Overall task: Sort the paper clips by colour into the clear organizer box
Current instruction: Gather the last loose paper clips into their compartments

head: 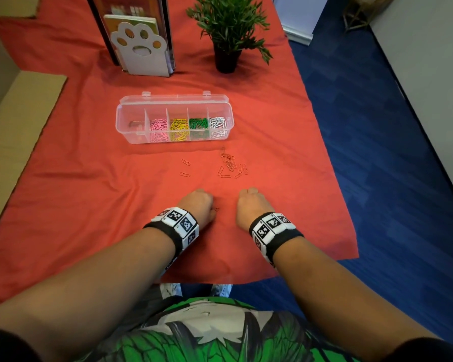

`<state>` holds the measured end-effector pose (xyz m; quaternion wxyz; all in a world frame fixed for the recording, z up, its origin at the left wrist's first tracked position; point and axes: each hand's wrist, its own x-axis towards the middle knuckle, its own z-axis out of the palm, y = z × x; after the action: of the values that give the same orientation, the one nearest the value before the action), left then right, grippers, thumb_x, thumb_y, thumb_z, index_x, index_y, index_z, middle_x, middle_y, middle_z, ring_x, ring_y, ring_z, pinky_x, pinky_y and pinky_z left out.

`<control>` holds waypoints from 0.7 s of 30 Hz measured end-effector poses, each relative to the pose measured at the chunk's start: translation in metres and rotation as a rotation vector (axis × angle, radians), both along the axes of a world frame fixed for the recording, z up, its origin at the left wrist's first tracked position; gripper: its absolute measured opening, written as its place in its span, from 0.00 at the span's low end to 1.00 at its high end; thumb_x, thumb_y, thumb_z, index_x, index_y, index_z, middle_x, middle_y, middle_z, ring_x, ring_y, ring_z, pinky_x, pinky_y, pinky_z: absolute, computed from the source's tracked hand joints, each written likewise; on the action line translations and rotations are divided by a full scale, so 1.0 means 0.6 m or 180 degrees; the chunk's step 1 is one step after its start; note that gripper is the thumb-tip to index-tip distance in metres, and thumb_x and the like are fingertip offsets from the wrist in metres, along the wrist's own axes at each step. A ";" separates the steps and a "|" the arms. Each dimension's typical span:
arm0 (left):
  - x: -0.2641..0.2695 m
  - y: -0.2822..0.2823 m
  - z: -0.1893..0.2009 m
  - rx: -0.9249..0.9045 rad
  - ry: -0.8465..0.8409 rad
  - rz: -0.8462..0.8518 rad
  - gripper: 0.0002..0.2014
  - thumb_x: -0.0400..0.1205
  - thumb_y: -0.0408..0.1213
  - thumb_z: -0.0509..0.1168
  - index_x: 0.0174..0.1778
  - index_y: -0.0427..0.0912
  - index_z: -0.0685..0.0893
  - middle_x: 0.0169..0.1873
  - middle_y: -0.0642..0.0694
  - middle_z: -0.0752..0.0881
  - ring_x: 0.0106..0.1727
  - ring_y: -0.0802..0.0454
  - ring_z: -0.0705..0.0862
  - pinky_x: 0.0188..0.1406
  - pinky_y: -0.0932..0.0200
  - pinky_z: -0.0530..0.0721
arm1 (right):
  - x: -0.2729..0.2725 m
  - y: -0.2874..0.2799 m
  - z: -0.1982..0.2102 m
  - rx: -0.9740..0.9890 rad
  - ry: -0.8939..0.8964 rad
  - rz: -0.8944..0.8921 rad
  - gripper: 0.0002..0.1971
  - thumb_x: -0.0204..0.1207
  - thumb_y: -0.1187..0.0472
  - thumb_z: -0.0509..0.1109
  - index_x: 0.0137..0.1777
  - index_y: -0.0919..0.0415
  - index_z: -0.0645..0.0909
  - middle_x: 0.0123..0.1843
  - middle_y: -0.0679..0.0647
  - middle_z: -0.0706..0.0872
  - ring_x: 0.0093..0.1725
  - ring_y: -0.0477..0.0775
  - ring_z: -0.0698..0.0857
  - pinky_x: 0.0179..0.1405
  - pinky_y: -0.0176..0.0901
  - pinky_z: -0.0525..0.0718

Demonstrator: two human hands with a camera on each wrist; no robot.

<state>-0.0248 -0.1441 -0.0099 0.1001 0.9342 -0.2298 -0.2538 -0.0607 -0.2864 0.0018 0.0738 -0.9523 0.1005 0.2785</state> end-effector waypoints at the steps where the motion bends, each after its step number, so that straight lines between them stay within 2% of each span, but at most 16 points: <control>1: -0.001 0.002 -0.001 -0.0034 -0.0055 -0.0033 0.13 0.78 0.41 0.63 0.53 0.37 0.81 0.57 0.36 0.82 0.60 0.39 0.81 0.60 0.51 0.78 | -0.001 0.002 0.000 -0.0003 -0.0073 0.0037 0.21 0.75 0.66 0.60 0.68 0.67 0.68 0.67 0.65 0.71 0.67 0.65 0.74 0.64 0.54 0.77; 8: -0.006 -0.002 -0.002 0.0231 -0.0268 -0.0487 0.11 0.79 0.33 0.58 0.53 0.35 0.81 0.56 0.37 0.82 0.59 0.38 0.82 0.59 0.48 0.80 | -0.013 0.016 -0.009 -0.0029 -0.0319 0.0139 0.15 0.77 0.69 0.55 0.63 0.67 0.68 0.65 0.66 0.73 0.64 0.65 0.76 0.61 0.55 0.79; 15: -0.012 0.001 -0.002 0.0265 -0.0054 -0.0436 0.15 0.79 0.41 0.60 0.55 0.33 0.79 0.57 0.34 0.81 0.60 0.36 0.81 0.61 0.48 0.78 | -0.021 0.015 -0.010 0.0074 -0.0264 0.0103 0.16 0.76 0.69 0.55 0.64 0.67 0.68 0.66 0.66 0.73 0.65 0.66 0.75 0.63 0.55 0.77; 18: -0.006 0.004 0.001 -0.0236 0.0185 0.0070 0.11 0.78 0.39 0.59 0.48 0.36 0.81 0.53 0.35 0.83 0.56 0.38 0.81 0.58 0.52 0.77 | -0.008 0.006 -0.005 0.0314 -0.0150 0.0001 0.17 0.75 0.68 0.59 0.64 0.68 0.70 0.65 0.66 0.75 0.66 0.66 0.76 0.65 0.53 0.76; 19: 0.000 0.005 0.006 -0.0490 0.0392 0.0434 0.09 0.79 0.38 0.59 0.44 0.38 0.81 0.48 0.37 0.84 0.52 0.40 0.81 0.53 0.54 0.76 | 0.000 -0.001 -0.003 0.0520 -0.0122 -0.0128 0.15 0.76 0.67 0.60 0.62 0.68 0.73 0.63 0.66 0.78 0.64 0.66 0.78 0.64 0.50 0.77; 21: 0.016 0.012 0.020 -0.1160 0.1140 0.1368 0.09 0.78 0.35 0.59 0.32 0.43 0.77 0.34 0.43 0.80 0.37 0.46 0.78 0.37 0.58 0.75 | 0.020 -0.020 0.003 0.1016 -0.0046 -0.0560 0.09 0.79 0.63 0.60 0.53 0.65 0.80 0.54 0.62 0.85 0.55 0.61 0.84 0.54 0.45 0.79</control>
<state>-0.0152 -0.1372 0.0020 0.3556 0.8686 -0.0478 -0.3417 -0.0489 -0.2981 0.0034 0.2487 -0.9180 0.1374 0.2766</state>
